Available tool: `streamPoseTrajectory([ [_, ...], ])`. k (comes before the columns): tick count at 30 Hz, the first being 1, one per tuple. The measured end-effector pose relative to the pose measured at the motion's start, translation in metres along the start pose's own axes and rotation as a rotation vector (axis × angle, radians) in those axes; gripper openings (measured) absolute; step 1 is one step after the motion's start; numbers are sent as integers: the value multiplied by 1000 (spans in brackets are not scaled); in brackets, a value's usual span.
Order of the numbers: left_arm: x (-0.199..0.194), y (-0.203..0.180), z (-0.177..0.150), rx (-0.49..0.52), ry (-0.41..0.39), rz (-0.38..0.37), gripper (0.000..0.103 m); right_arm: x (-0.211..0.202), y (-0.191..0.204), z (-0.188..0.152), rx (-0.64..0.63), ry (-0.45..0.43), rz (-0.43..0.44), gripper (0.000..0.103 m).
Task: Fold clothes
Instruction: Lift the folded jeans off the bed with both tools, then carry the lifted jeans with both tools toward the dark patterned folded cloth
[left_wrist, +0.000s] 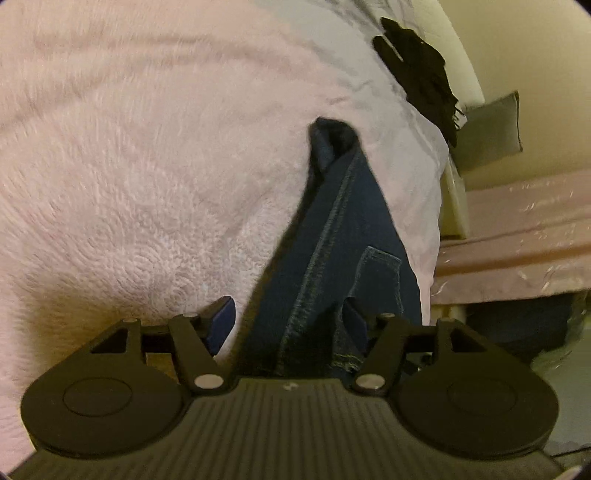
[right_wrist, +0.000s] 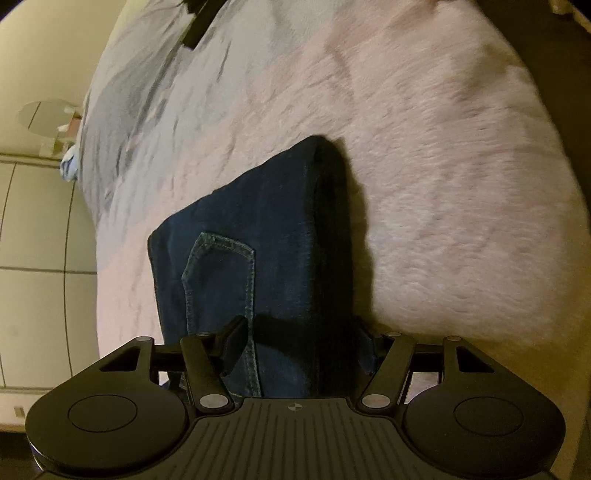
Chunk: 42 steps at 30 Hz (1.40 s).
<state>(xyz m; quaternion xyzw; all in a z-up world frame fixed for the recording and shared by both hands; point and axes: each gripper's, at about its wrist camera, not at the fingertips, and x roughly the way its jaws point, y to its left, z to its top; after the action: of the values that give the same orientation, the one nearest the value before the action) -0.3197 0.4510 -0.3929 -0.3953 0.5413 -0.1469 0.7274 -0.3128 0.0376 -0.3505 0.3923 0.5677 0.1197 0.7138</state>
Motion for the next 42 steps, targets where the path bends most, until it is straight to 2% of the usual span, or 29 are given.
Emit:
streamPoseTrajectory([
  [2, 10, -1, -5, 6, 7, -21, 52, 5, 0, -3, -19, -1, 7, 63],
  [3, 15, -2, -8, 11, 9, -29, 46, 7, 0, -4, -24, -4, 9, 63],
  [6, 25, -11, -17, 54, -7, -22, 46, 10, 6, -9, -55, -11, -1, 60],
  [8, 20, -12, -22, 56, -33, -25, 39, 11, 13, -11, -85, -15, -19, 45],
  [10, 9, -17, -29, 63, -63, -43, 28, 6, 17, -11, -100, -6, -12, 36],
  [15, -15, -38, -50, 64, -141, -26, 23, -8, 33, -4, -187, 63, 22, 25],
  [19, -51, -41, -86, -51, -254, -27, 23, -19, 60, -4, -269, 133, 68, 22],
  [25, -126, -62, -166, -230, -504, 25, 23, -31, 118, -17, -459, 326, 149, 22],
  [34, -250, -95, -324, -439, -902, 166, 23, -33, 215, -109, -748, 647, 288, 22],
  [39, -319, -99, -432, -549, -1078, 245, 23, -35, 256, -207, -867, 814, 343, 22],
  [42, -363, -92, -497, -600, -1158, 287, 23, -38, 273, -281, -922, 906, 383, 22],
])
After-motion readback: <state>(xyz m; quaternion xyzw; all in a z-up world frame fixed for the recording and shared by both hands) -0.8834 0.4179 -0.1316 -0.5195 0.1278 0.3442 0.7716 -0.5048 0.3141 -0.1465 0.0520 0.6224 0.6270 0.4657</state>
